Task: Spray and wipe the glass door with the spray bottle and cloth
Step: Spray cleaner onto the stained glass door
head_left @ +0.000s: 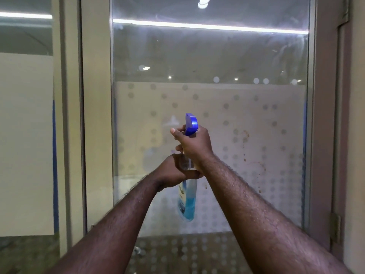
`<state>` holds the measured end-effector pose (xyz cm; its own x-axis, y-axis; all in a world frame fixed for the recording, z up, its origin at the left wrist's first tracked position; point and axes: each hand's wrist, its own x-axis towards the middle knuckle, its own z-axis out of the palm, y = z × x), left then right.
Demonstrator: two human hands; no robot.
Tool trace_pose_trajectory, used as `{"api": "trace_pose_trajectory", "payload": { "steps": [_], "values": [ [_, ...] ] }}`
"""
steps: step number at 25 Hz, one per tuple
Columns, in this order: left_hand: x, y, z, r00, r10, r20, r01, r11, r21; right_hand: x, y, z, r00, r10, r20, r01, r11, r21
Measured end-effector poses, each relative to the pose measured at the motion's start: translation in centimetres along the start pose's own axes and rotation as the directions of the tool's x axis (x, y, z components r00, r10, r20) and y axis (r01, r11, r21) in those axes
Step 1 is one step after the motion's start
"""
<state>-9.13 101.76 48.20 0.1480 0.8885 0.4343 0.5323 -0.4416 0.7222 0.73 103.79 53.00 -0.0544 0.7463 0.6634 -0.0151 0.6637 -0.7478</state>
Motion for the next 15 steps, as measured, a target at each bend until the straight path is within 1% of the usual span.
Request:
{"api": "trace_pose_trajectory", "payload": {
  "steps": [4, 7, 10, 12, 15],
  "values": [
    [1.0, 0.9, 1.0, 1.000, 0.006, 0.008, -0.006, 1.000, -0.020, 0.5, -0.3, -1.8, 0.999, 0.026, 0.039, -0.026, 1.000, -0.005],
    [2.0, 2.2, 2.4, 0.998, 0.042, 0.047, -0.041, 0.999, -0.022, 0.6, -0.4, -3.8, 0.999, 0.028, -0.039, -0.027, 1.000, 0.004],
    [3.3, 3.7, 4.9, 0.992, 0.085, 0.096, -0.083, 0.996, -0.021, 0.9, -0.4, -6.8, 0.989, 0.014, -0.150, -0.022, 0.998, -0.054],
    [4.2, 4.4, 6.7, 0.987, 0.104, 0.125, -0.100, 0.994, -0.031, 1.0, -0.2, -9.0, 0.985, 0.008, -0.173, -0.017, 0.998, -0.054],
    [5.6, 5.5, 9.1, 0.980, 0.112, 0.163, -0.104, 0.993, -0.054, 1.0, 0.0, -12.0, 0.985, 0.024, -0.170, -0.034, 0.998, -0.055]
  ]
}}
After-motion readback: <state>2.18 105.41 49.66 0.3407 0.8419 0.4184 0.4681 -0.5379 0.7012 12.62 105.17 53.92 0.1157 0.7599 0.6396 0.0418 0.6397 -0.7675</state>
